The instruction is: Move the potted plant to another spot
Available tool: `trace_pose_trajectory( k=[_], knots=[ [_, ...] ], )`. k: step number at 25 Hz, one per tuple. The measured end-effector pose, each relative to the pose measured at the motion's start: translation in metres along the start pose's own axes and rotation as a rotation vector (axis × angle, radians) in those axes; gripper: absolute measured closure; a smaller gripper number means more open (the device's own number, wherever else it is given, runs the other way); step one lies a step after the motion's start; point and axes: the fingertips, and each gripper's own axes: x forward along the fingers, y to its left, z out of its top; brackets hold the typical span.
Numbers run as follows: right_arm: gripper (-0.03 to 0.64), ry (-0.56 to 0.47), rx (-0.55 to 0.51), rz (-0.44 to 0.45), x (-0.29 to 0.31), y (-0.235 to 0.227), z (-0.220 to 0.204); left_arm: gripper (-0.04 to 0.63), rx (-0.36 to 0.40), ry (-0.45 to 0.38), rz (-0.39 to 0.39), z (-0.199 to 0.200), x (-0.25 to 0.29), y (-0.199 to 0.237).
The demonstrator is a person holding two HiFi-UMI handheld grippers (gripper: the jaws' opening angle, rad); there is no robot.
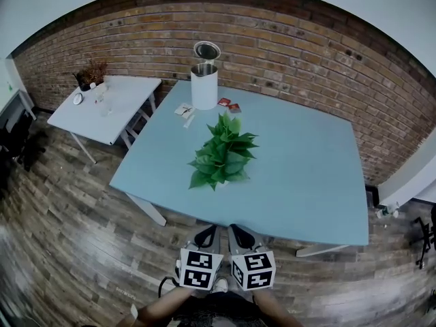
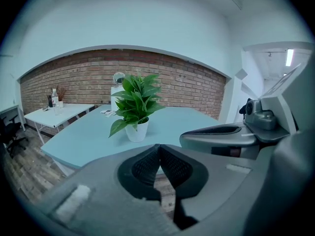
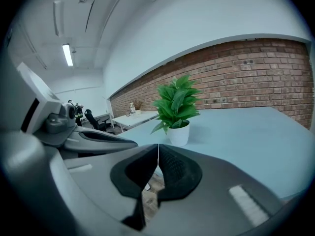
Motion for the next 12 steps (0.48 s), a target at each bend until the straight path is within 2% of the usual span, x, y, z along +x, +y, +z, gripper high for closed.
trace_pose_trajectory(
  k=[12],
  knots=[
    [0.574, 0.010, -0.041, 0.041, 0.032, -0.014, 0.013, 0.596, -0.029, 0.010, 0.061, 0.010, 0.016, 0.020]
  ],
)
